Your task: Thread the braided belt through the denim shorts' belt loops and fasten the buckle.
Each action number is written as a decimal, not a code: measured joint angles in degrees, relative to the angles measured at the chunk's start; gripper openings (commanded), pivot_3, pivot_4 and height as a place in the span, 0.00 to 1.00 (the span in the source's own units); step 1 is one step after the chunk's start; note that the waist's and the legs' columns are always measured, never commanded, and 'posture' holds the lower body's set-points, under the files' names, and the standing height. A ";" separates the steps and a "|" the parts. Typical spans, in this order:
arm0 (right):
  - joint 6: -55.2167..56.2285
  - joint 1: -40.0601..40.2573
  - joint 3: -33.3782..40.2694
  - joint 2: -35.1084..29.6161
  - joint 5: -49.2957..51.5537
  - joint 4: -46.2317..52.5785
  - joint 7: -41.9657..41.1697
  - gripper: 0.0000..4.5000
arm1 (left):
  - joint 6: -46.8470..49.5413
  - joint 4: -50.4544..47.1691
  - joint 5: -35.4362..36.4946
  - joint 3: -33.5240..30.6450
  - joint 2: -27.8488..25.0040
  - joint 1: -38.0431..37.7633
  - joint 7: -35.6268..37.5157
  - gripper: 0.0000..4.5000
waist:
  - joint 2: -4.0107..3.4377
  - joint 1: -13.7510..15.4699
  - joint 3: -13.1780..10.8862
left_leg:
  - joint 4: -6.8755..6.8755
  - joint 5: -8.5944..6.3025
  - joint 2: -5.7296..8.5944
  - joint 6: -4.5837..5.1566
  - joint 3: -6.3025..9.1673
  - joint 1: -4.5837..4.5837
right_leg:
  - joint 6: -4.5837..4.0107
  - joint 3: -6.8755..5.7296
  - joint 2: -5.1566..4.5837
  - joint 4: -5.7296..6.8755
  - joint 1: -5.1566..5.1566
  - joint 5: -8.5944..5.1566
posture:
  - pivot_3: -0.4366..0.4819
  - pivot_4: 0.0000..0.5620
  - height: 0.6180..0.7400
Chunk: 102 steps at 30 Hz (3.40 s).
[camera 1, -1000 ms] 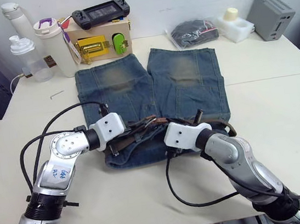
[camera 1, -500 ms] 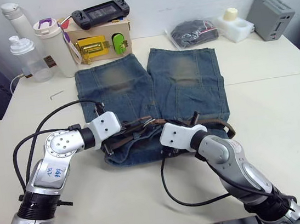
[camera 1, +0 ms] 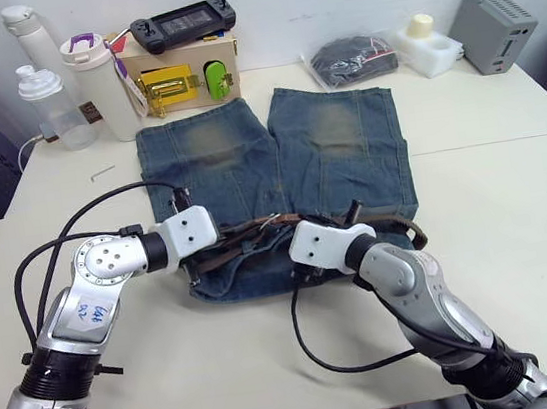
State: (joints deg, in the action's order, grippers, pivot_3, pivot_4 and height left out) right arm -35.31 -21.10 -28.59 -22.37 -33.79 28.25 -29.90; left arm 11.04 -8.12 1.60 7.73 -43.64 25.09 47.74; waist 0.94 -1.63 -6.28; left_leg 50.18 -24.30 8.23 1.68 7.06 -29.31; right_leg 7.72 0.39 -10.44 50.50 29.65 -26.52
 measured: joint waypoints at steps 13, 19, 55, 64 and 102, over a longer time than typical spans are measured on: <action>9.08 -1.08 0.41 -1.68 -0.55 -3.13 2.60 0.01 | -3.13 2.86 -1.17 0.14 -0.39 1.90 1.79 0.00 | 0.00 -0.09 0.00 | 0.08 -0.01 0.02 -0.03 -0.02 -0.11 | 0.00 0.04 -0.03 0.40 0.27 0.00 | 0.48 0.27 0.22; 11.07 -0.90 1.45 -1.74 -0.91 -3.32 2.58 0.01 | -5.20 5.34 -2.05 1.02 0.05 4.34 2.84 0.00 | 0.00 -0.08 0.00 | 0.14 -0.02 0.03 -0.04 -0.01 -0.19 | 0.00 0.04 -0.03 0.53 0.38 0.00 | 0.48 0.27 0.22; 20.01 1.23 5.38 -2.76 -0.21 -4.41 -3.80 0.01 | -26.25 25.33 -5.76 3.95 7.30 13.07 12.09 0.00 | 0.01 -0.19 0.01 | 0.92 -0.06 0.13 -0.09 0.27 -1.07 | 0.00 -0.01 -0.03 1.19 1.08 0.00 | 0.48 0.27 0.22; 20.37 1.63 6.58 -3.03 0.93 -5.55 -5.92 0.01 | -31.23 30.91 -9.00 3.79 9.81 16.98 8.96 0.00 | 0.02 -0.09 0.01 | 0.99 -0.05 0.14 -0.09 0.27 -1.10 | 0.00 -0.01 -0.04 1.20 1.08 0.00 | 0.48 0.27 0.22; 25.40 1.05 3.59 -0.28 0.85 -6.11 -7.36 0.01 | -20.31 12.88 -4.03 -0.94 3.10 2.16 8.56 0.00 | 0.10 -1.55 0.07 | 0.99 -0.11 0.14 -0.19 0.32 -1.20 | 0.01 0.02 -0.05 1.55 1.47 0.00 | 0.48 0.27 0.22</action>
State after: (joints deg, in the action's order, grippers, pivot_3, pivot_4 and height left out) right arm -9.91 -20.05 -25.00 -22.65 -32.94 22.14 -37.26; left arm -9.27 4.76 -2.43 6.80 -40.54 27.26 56.30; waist 1.05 -3.19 -6.21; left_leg 51.17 -24.41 8.37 1.49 7.38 -30.51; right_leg 7.73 0.42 -10.49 52.04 31.11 -26.52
